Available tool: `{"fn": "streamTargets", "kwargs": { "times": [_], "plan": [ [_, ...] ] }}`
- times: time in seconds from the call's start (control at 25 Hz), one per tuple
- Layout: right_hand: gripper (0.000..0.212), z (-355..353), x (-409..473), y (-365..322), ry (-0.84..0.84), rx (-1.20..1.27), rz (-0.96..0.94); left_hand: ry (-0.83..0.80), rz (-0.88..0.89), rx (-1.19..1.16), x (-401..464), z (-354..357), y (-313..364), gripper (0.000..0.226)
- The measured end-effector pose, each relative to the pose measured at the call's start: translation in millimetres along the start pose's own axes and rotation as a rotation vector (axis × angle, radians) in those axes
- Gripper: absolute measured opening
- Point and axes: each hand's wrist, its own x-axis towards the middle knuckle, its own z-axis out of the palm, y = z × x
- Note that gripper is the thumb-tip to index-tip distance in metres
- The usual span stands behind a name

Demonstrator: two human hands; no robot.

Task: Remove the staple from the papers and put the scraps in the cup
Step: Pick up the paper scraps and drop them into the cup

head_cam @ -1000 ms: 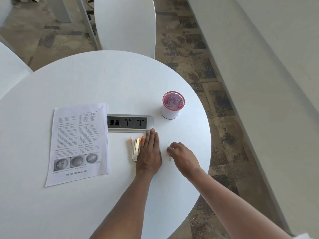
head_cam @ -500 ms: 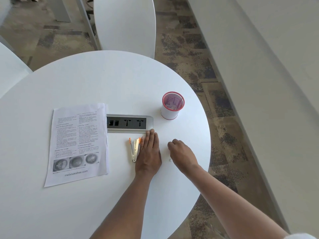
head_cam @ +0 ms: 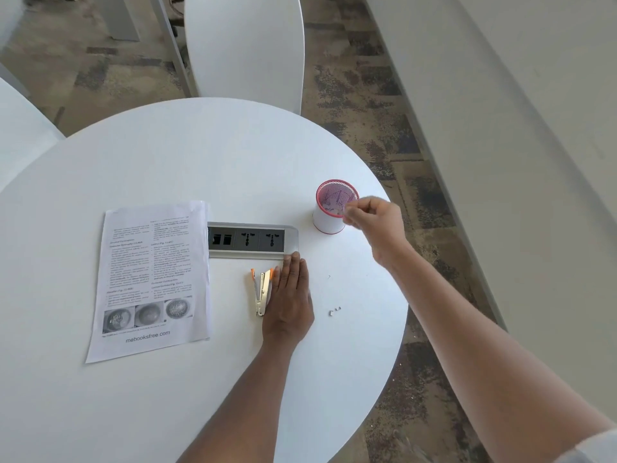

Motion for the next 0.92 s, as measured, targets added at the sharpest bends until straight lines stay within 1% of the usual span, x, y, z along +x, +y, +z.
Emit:
{"fn": "streamTargets", "kwargs": {
  "times": [0.08, 0.16, 0.24, 0.32, 0.56, 0.8, 0.92],
  "plan": [
    [0.012, 6.2, 20.6, -18.5, 0.033, -0.225, -0.075, 0.001, -0.001, 0.002, -1.1, -0.1, 1.1, 0.059],
    [0.014, 12.2, 35.7, -26.5, 0.035, -0.433, -0.139, 0.003, -0.001, 0.009, -1.5, -0.5, 1.5, 0.059],
    [0.017, 16.6, 45.6, -27.9, 0.032, -0.569, -0.184, 0.005, 0.001, 0.010, -0.7, -0.8, 2.0, 0.059],
    [0.018, 18.8, 51.5, -23.9, 0.040, -0.652, -0.208, 0.006, -0.006, 0.000, 0.2, -0.5, 2.0, 0.059],
    [0.018, 17.8, 58.2, -13.0, 0.064, -0.669, -0.187, 0.005, -0.010, -0.015, -0.3, -0.7, 1.7, 0.058],
    [0.029, 16.9, 55.9, -15.5, 0.071, -0.662, -0.275, -0.008, -0.013, -0.001, -0.9, -0.5, 2.0, 0.059],
    [0.025, 19.7, 56.4, -15.3, 0.080, -0.674, -0.301, -0.006, -0.008, 0.001, -0.4, -1.0, 1.8, 0.059]
  ]
}}
